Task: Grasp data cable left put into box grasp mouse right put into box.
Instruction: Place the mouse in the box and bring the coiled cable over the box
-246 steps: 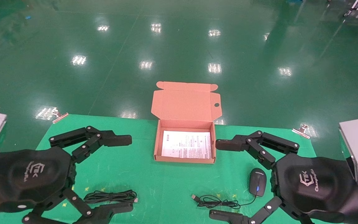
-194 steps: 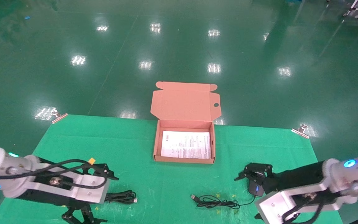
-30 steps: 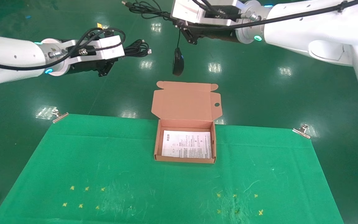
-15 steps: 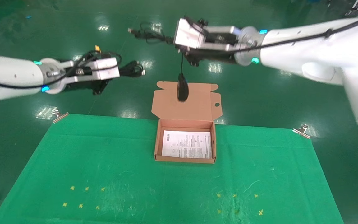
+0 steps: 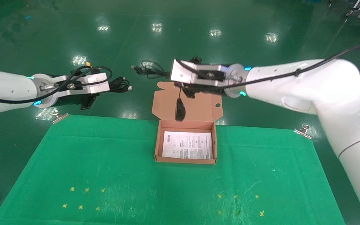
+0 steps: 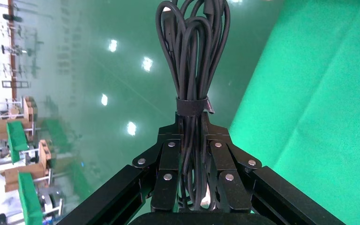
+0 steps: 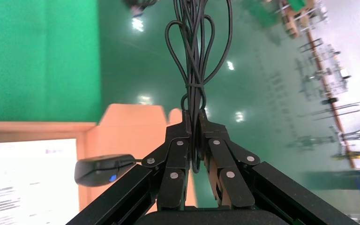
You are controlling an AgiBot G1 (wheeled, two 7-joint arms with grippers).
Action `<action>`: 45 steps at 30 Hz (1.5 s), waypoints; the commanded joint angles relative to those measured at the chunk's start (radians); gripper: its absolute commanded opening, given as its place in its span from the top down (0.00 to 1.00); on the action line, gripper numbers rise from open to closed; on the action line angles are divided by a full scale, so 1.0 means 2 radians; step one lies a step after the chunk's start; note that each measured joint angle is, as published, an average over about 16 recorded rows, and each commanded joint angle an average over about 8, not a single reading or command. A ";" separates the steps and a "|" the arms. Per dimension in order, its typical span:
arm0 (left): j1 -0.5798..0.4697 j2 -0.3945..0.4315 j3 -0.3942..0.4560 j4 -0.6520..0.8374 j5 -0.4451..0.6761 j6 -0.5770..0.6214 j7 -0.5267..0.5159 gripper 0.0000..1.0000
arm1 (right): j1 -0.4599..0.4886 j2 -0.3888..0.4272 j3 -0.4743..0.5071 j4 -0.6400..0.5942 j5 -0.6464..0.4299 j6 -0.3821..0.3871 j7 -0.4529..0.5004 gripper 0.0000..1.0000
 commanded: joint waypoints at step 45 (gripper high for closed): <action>0.008 -0.002 0.002 -0.021 0.014 0.012 -0.023 1.00 | -0.059 0.005 -0.190 -0.063 0.142 0.089 0.127 0.00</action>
